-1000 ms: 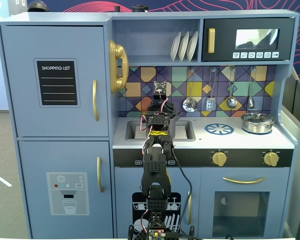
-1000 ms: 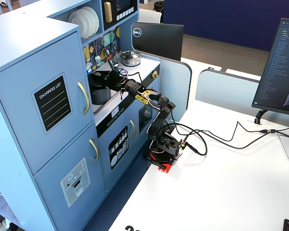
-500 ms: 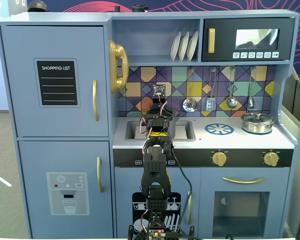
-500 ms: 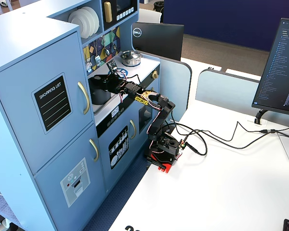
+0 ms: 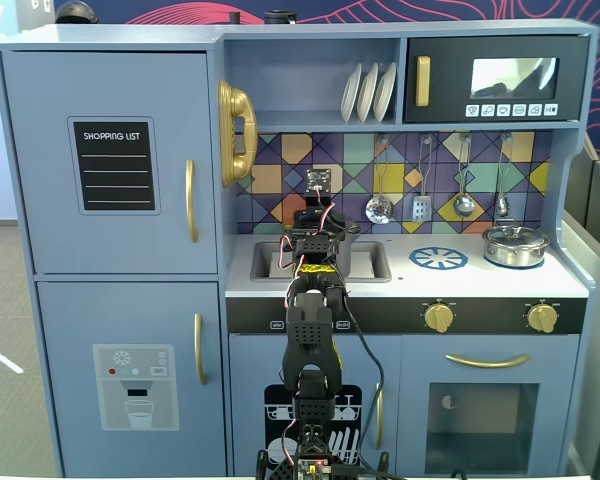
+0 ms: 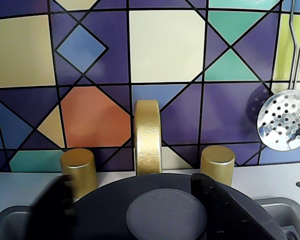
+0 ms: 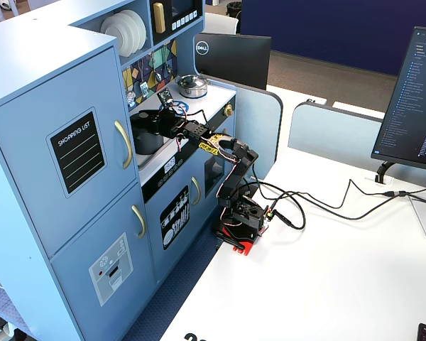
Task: Pick up the lid from the counter and put it on the gray recipient
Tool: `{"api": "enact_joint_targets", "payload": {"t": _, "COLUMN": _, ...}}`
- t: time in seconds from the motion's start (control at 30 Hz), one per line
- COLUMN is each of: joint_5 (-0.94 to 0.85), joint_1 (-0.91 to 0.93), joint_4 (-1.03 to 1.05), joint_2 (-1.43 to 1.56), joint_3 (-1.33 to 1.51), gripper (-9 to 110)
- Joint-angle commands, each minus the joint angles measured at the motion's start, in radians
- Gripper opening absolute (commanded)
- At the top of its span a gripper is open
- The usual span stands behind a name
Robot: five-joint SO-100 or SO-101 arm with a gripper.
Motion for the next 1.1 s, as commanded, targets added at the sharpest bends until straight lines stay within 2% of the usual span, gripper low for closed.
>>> {"api": "enact_joint_targets", "payload": {"t": 0.0, "joint_5": -0.014, "joint_1": 0.023, "joint_4": -0.017, "joint_2": 0.049, "joint_3": -0.009, "gripper": 28}}
{"api": "enact_joint_targets", "payload": {"t": 0.33, "joint_5": -0.009, "joint_1": 0.054, "joint_4": 0.143, "joint_2": 0.325, "joint_3": 0.074, "gripper": 28}}
{"api": "enact_joint_targets", "payload": {"t": 0.47, "joint_5": -0.012, "joint_1": -0.003, "joint_4": 0.373, "joint_2": 0.538, "joint_3": 0.109, "gripper": 26}}
{"api": "enact_joint_targets", "payload": {"t": 0.57, "joint_5": 0.002, "joint_1": -0.049, "joint_4": 0.637, "joint_2": 0.746, "joint_3": 0.173, "gripper": 23}}
{"api": "enact_joint_targets", "payload": {"t": 0.73, "joint_5": -0.002, "joint_1": -0.018, "joint_4": 0.93, "joint_2": 1.048, "joint_3": 0.408, "gripper": 20}}
{"api": "enact_joint_targets", "payload": {"t": 0.87, "joint_5": 0.023, "joint_1": 0.005, "joint_4": 0.951, "joint_2": 1.135, "joint_3": 0.666, "gripper": 18}}
{"api": "enact_joint_targets", "payload": {"t": 1.0, "joint_5": 0.08, "joint_1": 0.008, "joint_4": 0.804, "joint_2": 1.118, "joint_3": 0.969, "gripper": 11}}
{"api": "enact_joint_targets", "payload": {"t": 1.07, "joint_5": 0.003, "joint_1": -0.011, "joint_4": 0.799, "joint_2": 1.123, "joint_3": 1.089, "gripper": 4}}
